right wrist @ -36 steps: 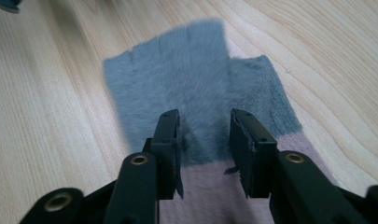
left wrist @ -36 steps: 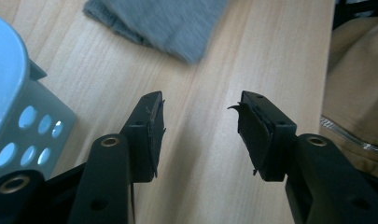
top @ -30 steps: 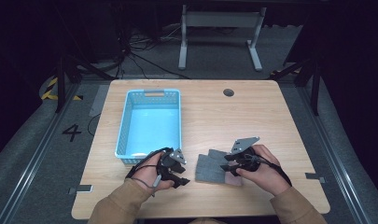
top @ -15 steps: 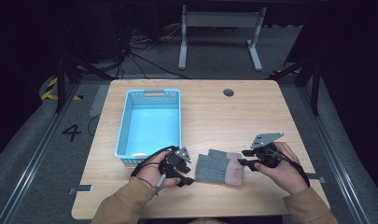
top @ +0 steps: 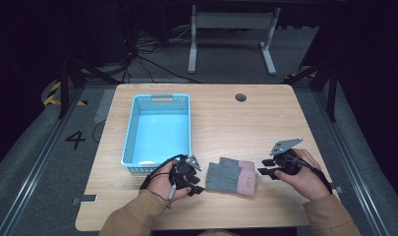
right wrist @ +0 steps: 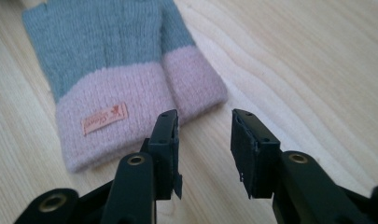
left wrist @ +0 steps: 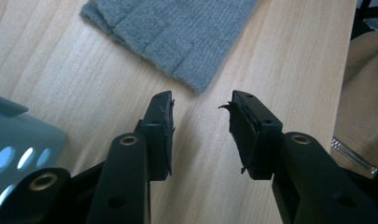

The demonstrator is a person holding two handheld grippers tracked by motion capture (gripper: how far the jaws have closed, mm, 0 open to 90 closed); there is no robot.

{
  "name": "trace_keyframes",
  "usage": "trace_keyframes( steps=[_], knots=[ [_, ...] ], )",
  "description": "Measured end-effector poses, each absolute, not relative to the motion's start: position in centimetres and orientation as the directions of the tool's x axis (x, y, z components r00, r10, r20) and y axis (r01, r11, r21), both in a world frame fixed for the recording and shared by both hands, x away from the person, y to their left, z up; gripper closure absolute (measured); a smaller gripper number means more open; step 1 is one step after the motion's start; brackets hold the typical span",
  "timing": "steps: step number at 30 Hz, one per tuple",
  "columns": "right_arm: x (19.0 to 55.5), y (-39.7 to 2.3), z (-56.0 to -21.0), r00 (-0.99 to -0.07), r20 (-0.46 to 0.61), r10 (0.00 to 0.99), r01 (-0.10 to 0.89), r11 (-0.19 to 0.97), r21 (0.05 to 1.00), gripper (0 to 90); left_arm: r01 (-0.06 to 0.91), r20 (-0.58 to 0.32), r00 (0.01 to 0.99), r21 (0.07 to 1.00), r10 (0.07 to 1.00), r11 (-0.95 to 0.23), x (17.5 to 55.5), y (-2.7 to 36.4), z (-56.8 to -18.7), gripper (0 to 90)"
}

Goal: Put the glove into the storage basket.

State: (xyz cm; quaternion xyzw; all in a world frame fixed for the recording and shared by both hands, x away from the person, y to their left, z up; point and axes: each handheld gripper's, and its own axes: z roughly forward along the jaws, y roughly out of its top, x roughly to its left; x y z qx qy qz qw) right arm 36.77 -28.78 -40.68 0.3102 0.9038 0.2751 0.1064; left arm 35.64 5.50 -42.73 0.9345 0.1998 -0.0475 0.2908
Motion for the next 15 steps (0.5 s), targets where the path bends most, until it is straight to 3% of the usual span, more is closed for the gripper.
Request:
trace_keyframes(
  steps=[15],
  knots=[
    [36.9,-28.4,-42.3,-0.82,0.046,0.57,0.523,0.715,0.464,64.9,0.407,-0.195,0.913,0.486,0.358,-0.773,35.6,4.7,-43.9,63.8]
  ],
)
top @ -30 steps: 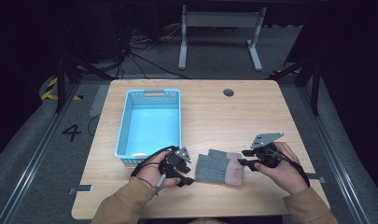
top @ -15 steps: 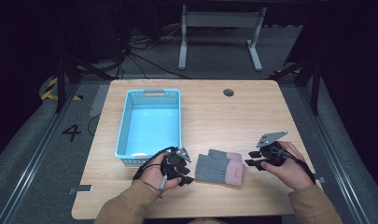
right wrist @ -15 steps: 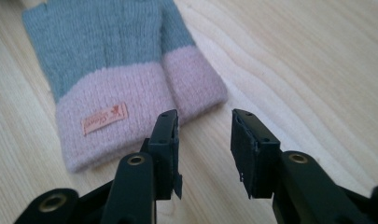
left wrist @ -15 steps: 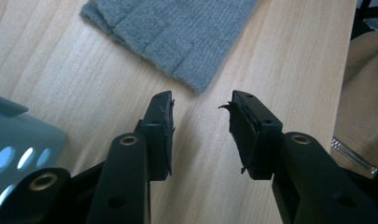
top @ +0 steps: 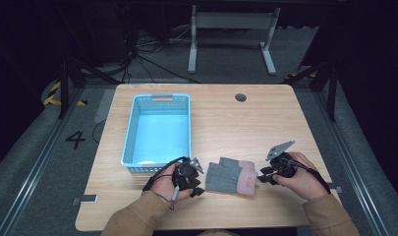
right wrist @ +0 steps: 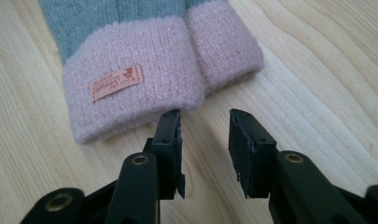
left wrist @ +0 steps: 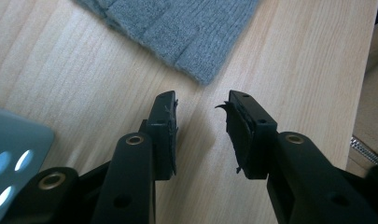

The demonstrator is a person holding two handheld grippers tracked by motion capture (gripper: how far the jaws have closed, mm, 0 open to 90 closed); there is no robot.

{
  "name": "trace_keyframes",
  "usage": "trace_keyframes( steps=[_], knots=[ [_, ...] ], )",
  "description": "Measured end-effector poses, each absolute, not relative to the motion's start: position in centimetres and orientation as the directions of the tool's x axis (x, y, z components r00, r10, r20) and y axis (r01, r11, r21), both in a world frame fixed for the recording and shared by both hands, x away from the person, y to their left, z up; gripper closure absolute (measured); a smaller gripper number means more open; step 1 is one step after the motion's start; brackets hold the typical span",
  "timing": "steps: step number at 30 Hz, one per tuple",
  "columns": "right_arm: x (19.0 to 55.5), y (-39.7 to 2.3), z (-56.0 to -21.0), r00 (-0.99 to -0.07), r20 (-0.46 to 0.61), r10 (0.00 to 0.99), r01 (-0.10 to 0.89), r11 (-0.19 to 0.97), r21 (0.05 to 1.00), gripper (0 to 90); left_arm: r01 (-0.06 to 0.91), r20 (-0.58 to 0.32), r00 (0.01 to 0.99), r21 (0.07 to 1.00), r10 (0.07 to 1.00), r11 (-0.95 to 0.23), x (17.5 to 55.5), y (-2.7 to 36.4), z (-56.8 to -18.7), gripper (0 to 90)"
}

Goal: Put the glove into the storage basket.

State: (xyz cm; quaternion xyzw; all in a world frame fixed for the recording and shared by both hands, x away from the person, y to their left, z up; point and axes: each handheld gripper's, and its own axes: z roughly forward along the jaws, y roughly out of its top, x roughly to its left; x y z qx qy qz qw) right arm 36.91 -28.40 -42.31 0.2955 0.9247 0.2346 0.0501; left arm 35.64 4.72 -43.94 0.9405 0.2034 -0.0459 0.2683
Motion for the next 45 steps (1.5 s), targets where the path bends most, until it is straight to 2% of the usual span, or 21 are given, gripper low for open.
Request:
trace_keyframes(
  steps=[10,17,27,32,37,45],
  knots=[
    [36.9,-28.2,-42.4,-0.825,0.047,0.563,0.516,0.716,0.47,64.9,0.389,-0.152,0.92,0.469,0.361,-0.793,35.7,3.8,-44.4,69.3],
    [37.0,-28.2,-42.6,-0.824,0.051,0.565,0.518,0.712,0.474,65.1,0.402,-0.193,0.916,0.465,0.353,-0.789,35.7,3.1,-44.5,72.5],
    [37.0,-28.1,-42.6,-0.825,0.047,0.564,0.515,0.714,0.474,65.3,0.418,-0.17,0.908,0.432,0.384,-0.799,35.5,2.9,-44.1,69.4],
    [37.0,-28.0,-42.8,-0.836,0.015,0.549,0.488,0.729,0.48,61.1,0.424,-0.179,0.906,0.431,0.385,-0.797,35.6,2.9,-44.2,69.2],
    [36.9,-27.8,-42.7,-0.854,0.021,0.52,0.461,0.736,0.496,64.9,0.426,-0.178,0.904,0.43,0.388,-0.796,35.6,2.8,-44.2,71.8],
    [36.7,-26.9,-42.8,-0.89,-0.003,0.455,0.397,0.778,0.487,81.4,0.433,-0.186,0.901,0.431,0.392,-0.792,35.7,2.8,-44.2,73.5]
  ],
)
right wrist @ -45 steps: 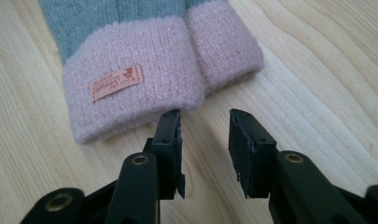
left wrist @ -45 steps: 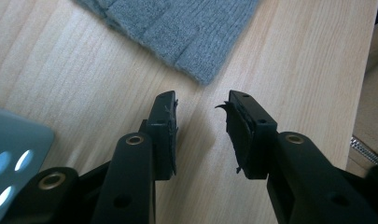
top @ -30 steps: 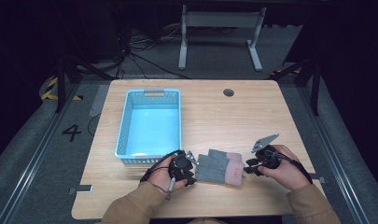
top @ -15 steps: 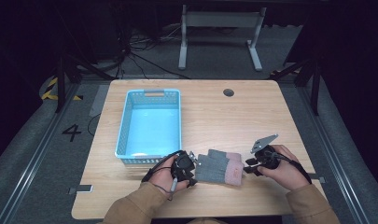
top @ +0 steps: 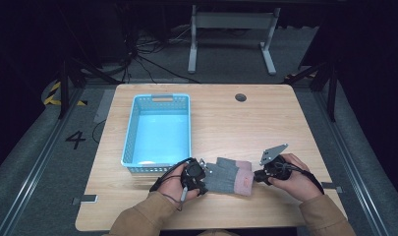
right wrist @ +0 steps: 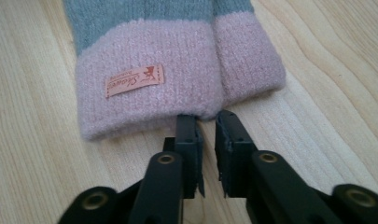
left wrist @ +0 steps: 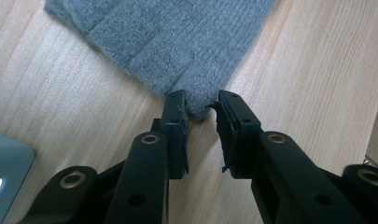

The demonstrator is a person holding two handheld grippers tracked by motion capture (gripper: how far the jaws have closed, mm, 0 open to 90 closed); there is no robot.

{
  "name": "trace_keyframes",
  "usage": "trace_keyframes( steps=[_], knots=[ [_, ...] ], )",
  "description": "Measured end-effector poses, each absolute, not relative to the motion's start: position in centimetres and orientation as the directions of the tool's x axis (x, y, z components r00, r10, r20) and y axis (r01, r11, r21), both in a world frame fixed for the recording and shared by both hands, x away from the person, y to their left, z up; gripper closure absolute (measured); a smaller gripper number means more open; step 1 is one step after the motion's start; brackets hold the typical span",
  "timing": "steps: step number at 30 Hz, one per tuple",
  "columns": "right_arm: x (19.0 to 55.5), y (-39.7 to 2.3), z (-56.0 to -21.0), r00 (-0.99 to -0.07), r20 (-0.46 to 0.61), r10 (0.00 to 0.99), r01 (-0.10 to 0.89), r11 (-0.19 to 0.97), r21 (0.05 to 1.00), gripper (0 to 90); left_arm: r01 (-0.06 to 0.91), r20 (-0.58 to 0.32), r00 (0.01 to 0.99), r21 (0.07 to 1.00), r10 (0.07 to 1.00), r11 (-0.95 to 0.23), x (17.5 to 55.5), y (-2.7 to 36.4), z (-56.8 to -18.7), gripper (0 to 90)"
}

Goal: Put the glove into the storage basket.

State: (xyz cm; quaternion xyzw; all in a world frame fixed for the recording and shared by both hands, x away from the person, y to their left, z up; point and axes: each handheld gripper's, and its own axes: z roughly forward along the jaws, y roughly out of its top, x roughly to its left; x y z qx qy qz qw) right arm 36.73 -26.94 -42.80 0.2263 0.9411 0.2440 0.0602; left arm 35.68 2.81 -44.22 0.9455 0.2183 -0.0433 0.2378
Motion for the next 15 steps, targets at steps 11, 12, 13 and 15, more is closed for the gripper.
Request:
trace_keyframes(
  steps=[11,12,13,15],
  knots=[
    [36.72,-26.85,-42.81,-0.892,-0.019,0.452,0.386,0.781,0.491,73.9,0.429,-0.171,0.903,0.433,0.395,-0.793,35.58,2.59,-44.18,70.9],
    [36.71,-26.85,-42.79,-0.891,-0.028,0.453,0.382,0.782,0.492,72.4,0.43,-0.171,0.902,0.432,0.397,-0.792,35.59,2.57,-44.17,70.9],
    [36.7,-26.86,-42.77,-0.892,-0.025,0.451,0.382,0.782,0.493,72.6,0.43,-0.169,0.902,0.432,0.397,-0.793,35.6,2.54,-44.17,71.0],
    [36.61,-26.61,-42.78,-0.902,-0.031,0.43,0.36,0.792,0.493,77.6,0.434,-0.17,0.9,0.429,0.401,-0.792,35.58,2.53,-44.16,71.8]
  ],
)
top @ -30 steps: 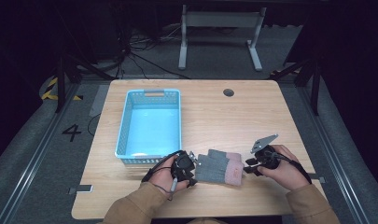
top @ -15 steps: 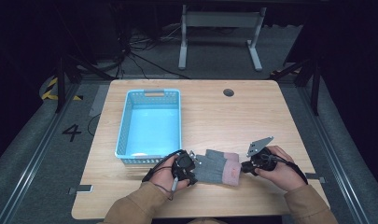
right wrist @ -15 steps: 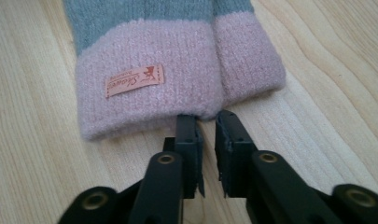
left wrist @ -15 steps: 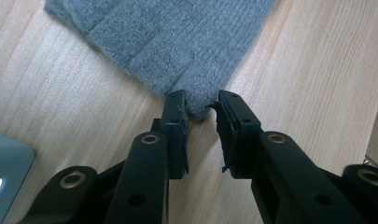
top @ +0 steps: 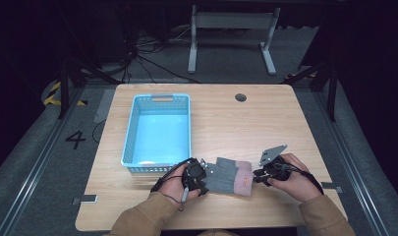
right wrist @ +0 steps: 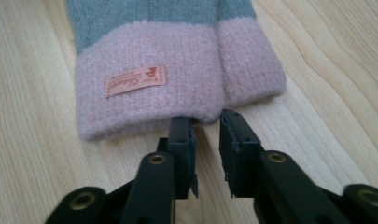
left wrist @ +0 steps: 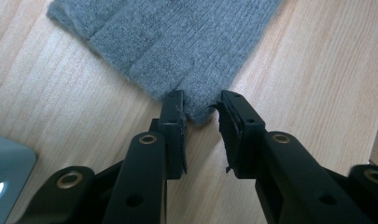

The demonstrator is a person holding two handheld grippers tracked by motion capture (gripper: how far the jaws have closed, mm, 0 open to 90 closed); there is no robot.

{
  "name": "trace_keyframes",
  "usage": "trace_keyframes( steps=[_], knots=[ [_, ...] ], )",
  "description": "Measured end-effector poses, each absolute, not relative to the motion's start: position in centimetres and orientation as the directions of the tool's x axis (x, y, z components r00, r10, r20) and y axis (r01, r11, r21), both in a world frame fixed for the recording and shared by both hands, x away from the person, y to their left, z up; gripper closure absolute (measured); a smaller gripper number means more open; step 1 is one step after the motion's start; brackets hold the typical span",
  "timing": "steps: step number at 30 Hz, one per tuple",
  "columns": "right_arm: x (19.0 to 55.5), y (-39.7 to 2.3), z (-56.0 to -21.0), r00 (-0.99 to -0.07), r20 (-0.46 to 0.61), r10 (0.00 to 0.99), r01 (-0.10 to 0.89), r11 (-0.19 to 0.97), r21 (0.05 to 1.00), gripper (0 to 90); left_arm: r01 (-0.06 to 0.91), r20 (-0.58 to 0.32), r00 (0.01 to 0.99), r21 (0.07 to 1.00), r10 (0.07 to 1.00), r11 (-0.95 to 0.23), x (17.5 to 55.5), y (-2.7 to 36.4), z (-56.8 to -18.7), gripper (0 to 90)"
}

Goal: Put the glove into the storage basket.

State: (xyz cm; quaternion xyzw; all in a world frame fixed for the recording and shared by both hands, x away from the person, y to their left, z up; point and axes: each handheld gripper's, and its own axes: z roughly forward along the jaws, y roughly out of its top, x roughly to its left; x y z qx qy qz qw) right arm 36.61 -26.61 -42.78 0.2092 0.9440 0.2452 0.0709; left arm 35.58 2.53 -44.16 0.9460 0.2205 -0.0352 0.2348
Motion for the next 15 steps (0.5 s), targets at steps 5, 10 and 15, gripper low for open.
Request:
trace_keyframes(
  steps=[5,10,15],
  knots=[
    [36.5,-26.3,-42.6,-0.907,-0.056,0.417,0.339,0.804,0.488,86.9,0.435,-0.172,0.9,0.432,0.401,-0.79,35.5,2.6,-44.1,70.9],
    [36.5,-26.4,-42.6,-0.905,-0.041,0.424,0.35,0.796,0.494,87.3,0.447,-0.16,0.89,0.49,0.428,-0.748,35.6,3.4,-43.2,69.5],
    [36.5,-26.4,-42.7,-0.902,-0.029,0.431,0.362,0.79,0.494,87.2,0.446,-0.14,0.887,0.503,0.44,-0.74,35.8,3.1,-43.3,65.6]
  ],
)
